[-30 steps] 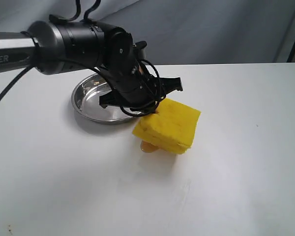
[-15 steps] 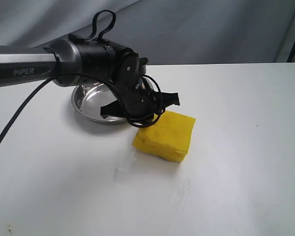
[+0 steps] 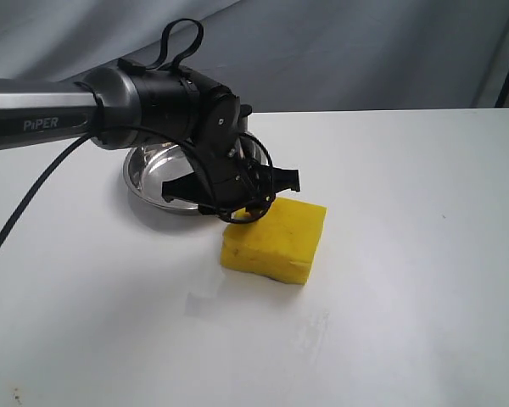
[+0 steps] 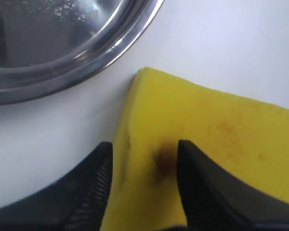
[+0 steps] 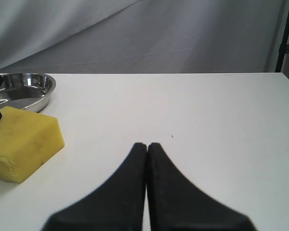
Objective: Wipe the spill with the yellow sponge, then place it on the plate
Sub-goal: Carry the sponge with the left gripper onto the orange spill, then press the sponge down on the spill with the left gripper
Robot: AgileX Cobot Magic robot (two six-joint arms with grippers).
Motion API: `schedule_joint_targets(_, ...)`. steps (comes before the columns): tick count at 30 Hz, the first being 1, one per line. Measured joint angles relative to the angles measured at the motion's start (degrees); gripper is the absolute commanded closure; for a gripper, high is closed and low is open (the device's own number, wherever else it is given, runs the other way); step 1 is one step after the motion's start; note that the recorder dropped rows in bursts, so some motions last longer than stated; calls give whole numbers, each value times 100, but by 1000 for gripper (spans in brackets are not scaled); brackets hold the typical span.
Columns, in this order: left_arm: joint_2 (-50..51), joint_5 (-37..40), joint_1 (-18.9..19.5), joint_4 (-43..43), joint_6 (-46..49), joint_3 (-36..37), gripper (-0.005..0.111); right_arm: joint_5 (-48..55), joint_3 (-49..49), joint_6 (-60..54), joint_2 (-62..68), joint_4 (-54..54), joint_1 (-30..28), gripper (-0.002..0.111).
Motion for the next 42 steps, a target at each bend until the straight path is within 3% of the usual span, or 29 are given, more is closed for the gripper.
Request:
schedule_joint_targets(3,-30,22,0,12,0,0,50,0,0,0,0,0,0,108)
schedule_joint_targets(7,-207,38,0,22,132,-52,49,0,0,0,0,0,0,108)
schedule_joint_targets(13,-520,38,-40,22,890,-153,58,0,0,0,0,0,0,108)
schedule_joint_targets(19,-412,-254,-505,256,2007,-165,62,0,0,0,0,0,0,108)
schedule_joint_targets(23,-114,-597,-650,340,1791,-165,61,0,0,0,0,0,0,108)
schedule_joint_targets(34,374,-545,-650,411,1492,-201,62,0,0,0,0,0,0,108)
schedule_joint_targets(37,445,-481,-650,429,1492,-248,71,0,0,0,0,0,0,108)
schedule_joint_targets(42,560,-329,-650,451,1476,-285,102,0,0,0,0,0,0,108)
